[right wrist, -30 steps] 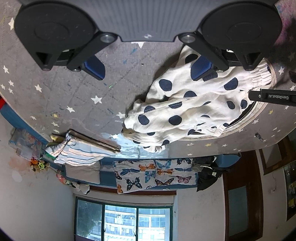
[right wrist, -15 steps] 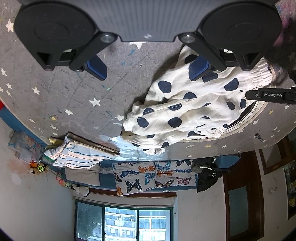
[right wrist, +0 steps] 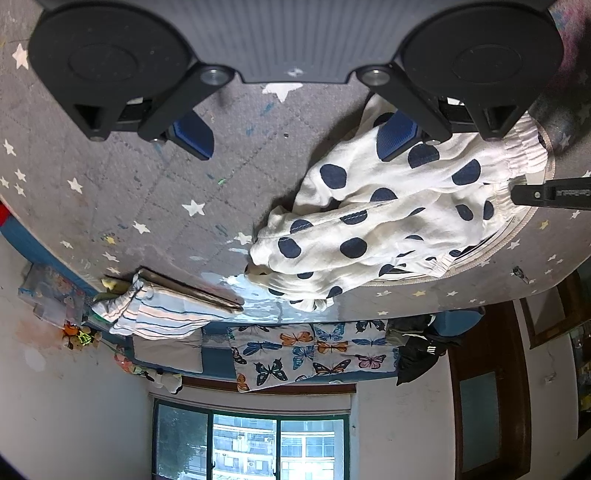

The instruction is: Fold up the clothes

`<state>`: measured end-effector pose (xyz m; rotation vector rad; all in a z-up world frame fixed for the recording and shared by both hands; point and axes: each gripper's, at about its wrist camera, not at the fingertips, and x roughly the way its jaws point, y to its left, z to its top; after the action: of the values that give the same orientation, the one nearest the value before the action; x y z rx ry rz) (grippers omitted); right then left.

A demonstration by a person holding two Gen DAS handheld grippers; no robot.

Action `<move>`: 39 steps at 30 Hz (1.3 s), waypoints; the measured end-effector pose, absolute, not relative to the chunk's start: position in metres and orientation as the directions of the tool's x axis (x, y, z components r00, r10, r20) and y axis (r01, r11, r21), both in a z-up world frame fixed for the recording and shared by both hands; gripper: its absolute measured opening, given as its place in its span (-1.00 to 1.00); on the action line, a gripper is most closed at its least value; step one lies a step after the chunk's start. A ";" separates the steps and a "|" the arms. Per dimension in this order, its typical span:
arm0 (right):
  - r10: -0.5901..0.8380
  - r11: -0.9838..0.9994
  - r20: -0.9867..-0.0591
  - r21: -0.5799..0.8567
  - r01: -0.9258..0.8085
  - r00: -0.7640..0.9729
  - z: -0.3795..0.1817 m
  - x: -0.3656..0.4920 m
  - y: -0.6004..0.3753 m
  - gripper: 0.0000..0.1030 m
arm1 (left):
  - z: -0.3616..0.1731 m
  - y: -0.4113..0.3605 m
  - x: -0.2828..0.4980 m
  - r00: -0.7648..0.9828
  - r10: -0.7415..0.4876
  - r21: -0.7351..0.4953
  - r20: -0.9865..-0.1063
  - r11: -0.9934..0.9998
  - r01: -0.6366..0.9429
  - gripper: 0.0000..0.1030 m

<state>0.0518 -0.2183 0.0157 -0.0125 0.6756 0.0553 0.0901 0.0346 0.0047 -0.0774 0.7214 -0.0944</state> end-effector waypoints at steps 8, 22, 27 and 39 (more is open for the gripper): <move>0.070 0.997 -0.622 0.016 -0.077 0.780 0.018 0.049 -0.215 0.88 | 0.014 0.040 0.072 0.761 -0.140 -0.137 -0.633 0.988 0.069 -0.83; 0.123 0.991 -0.632 0.033 -0.131 0.766 0.016 0.037 -0.203 0.87 | 0.010 0.044 0.067 0.749 -0.123 -0.142 -0.652 0.989 0.039 -0.82; 0.137 0.989 -0.637 0.041 -0.145 0.758 0.015 0.033 -0.203 0.82 | 0.011 0.047 0.062 0.749 -0.121 -0.147 -0.652 0.989 0.031 -0.82; 0.154 0.985 -0.641 0.044 -0.165 0.752 0.014 0.031 -0.204 0.77 | 0.016 0.051 0.040 0.758 -0.121 -0.159 -0.641 0.987 0.023 -0.84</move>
<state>0.0306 -0.2039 0.0139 -0.0158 0.6984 0.1743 0.0404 0.0512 0.0160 -0.1452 0.7063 -0.0783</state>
